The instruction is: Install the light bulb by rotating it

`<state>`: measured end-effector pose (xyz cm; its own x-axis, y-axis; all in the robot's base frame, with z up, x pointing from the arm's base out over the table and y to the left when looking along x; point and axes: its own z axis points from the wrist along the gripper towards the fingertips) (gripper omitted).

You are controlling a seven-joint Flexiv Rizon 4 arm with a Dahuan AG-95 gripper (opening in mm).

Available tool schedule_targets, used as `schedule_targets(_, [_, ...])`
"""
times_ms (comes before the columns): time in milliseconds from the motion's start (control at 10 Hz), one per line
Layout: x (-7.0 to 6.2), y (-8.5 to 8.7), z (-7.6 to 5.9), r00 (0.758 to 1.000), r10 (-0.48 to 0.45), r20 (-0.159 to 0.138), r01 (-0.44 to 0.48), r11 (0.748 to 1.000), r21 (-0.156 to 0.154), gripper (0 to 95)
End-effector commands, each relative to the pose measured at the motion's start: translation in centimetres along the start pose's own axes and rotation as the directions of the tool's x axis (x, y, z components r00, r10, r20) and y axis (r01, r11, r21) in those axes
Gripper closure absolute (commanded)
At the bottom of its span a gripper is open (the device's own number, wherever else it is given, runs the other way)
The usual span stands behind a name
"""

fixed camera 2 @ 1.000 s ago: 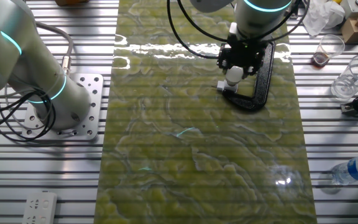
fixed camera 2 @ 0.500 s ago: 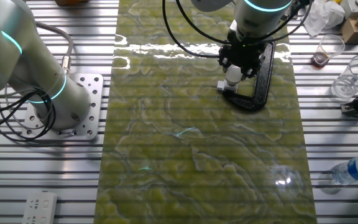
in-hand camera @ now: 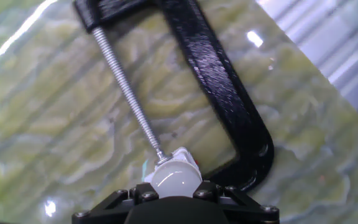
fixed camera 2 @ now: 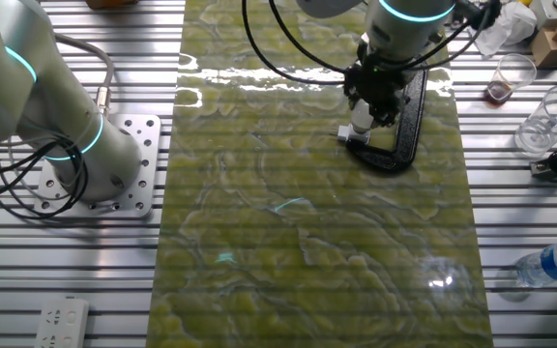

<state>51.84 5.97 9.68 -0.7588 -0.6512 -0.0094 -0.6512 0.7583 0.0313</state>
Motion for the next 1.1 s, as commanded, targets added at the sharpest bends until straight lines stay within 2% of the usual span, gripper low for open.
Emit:
schedule_targets(100, [0.09,0.00,0.08,0.992,0.128,0.010,-0.128,0.992,-0.017,95.0])
schedule_targets(500, [0.09,0.00,0.08,0.953,0.302,0.004,-0.302,0.953,-0.012,95.0])
schedule_targets(600, [0.09,0.00,0.08,0.929,0.371,0.006,-0.371,0.929,-0.012,95.0])
schedule_targets(700, [0.09,0.00,0.08,0.914,0.405,0.007,-0.404,0.914,-0.017,95.0])
schedule_targets(800, [0.10,0.00,0.08,0.875,0.485,0.005,-0.484,0.875,-0.018,95.0])
schedule_targets(900, [0.10,0.00,0.08,0.854,0.521,0.006,-0.521,0.854,-0.017,95.0])
schedule_targets(1000, [0.10,0.00,0.08,0.814,0.581,0.009,-0.580,0.814,-0.020,95.0])
schedule_targets(1100, [0.10,0.00,0.08,0.791,0.612,0.007,-0.611,0.791,-0.019,95.0])
